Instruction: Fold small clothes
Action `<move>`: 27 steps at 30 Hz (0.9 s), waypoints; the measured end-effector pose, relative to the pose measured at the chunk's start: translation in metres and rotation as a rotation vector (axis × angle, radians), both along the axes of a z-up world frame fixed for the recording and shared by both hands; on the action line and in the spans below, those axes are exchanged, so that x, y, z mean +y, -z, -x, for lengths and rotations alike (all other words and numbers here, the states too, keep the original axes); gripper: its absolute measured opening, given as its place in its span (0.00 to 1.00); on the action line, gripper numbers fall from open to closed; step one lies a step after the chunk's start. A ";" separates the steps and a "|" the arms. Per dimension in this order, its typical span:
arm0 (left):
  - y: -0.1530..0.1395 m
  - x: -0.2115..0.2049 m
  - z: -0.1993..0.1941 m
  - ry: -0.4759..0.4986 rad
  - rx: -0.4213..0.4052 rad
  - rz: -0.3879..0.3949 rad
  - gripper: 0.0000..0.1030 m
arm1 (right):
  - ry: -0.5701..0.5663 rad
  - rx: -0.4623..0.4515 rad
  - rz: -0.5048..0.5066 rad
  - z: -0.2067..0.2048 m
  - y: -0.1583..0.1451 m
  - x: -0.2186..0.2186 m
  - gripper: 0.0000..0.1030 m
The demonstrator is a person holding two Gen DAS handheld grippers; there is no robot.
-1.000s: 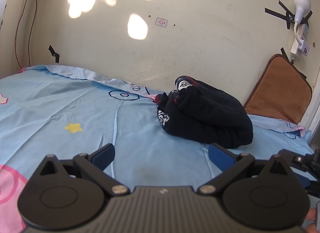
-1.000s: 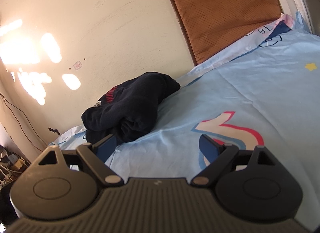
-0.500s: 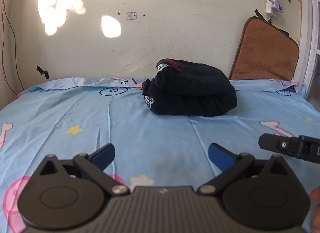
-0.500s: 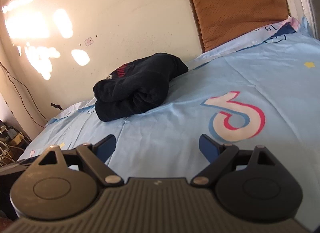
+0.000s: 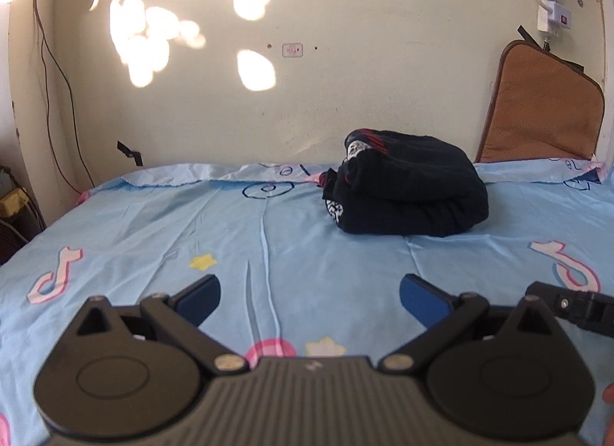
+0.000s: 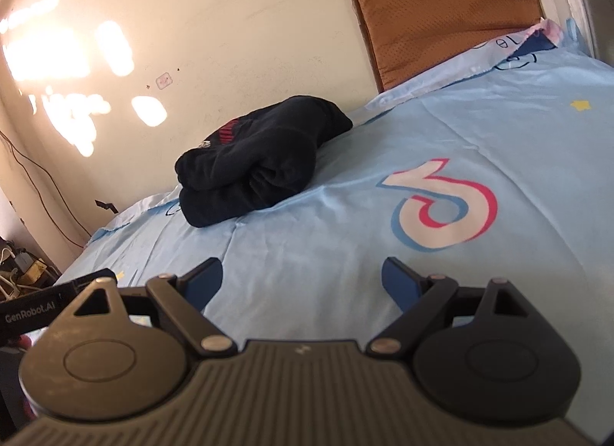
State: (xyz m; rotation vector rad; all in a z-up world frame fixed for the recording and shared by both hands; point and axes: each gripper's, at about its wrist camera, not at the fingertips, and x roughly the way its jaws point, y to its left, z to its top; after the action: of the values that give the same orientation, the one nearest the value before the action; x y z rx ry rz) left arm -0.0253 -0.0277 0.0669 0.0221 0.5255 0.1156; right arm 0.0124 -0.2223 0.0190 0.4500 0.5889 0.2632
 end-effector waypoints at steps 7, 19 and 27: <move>-0.009 -0.011 0.004 -0.015 -0.049 -0.055 1.00 | 0.002 -0.004 -0.034 0.001 0.001 -0.004 0.89; -0.004 -0.023 0.001 -0.007 -0.014 -0.077 1.00 | -0.003 -0.008 -0.080 0.002 0.002 -0.009 0.89; 0.001 -0.025 -0.006 0.027 0.046 -0.052 1.00 | -0.006 -0.008 -0.101 0.002 0.003 -0.012 0.89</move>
State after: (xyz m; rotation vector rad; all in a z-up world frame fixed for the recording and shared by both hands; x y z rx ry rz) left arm -0.0190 -0.0523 0.0660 0.0831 0.5675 0.1024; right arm 0.0107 -0.2341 0.0161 0.5450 0.5712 0.3012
